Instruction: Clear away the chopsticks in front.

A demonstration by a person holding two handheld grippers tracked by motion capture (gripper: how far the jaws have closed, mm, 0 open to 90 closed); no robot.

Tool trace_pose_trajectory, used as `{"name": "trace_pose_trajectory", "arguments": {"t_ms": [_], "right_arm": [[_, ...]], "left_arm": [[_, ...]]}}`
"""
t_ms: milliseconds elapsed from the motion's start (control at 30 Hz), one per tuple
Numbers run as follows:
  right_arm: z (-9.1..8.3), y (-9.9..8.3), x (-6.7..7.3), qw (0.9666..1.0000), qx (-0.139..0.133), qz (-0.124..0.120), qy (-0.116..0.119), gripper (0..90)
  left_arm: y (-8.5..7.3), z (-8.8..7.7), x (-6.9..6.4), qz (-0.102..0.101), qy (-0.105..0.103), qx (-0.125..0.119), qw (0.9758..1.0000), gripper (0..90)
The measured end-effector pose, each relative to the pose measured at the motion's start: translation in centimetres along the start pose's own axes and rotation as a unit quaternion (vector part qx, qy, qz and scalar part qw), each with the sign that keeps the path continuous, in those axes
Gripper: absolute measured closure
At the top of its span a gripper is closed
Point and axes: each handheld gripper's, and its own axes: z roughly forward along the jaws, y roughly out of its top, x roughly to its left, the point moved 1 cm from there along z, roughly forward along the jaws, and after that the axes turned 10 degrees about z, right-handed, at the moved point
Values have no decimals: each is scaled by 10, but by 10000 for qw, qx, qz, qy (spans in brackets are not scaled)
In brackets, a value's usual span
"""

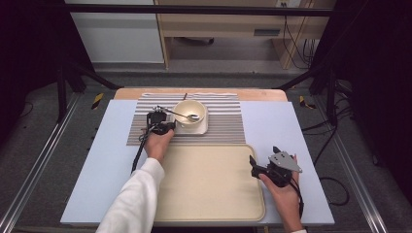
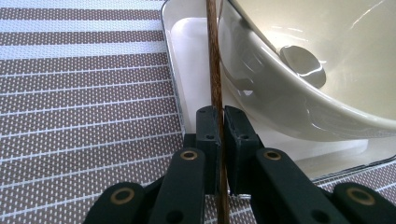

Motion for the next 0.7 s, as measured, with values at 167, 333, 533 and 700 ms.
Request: {"name": "trace_pose_trajectory", "arguments": {"t_ms": [167, 333, 533, 700], "right_arm": [[0, 0, 1, 10000, 11, -30, -9, 100], [0, 0, 1, 10000, 20, -30, -15, 99], [0, 0, 1, 10000, 26, -26, -14, 99], [1, 0, 1, 10000, 29, -28, -5, 99]], "left_arm": [[0, 0, 0, 7, 30, -3, 10000, 854], [0, -1, 0, 38, 47, -18, 10000, 855], [1, -7, 2, 42, 108, -94, 9999, 856], [2, -18, 4, 44, 159, -134, 9998, 856]]}}
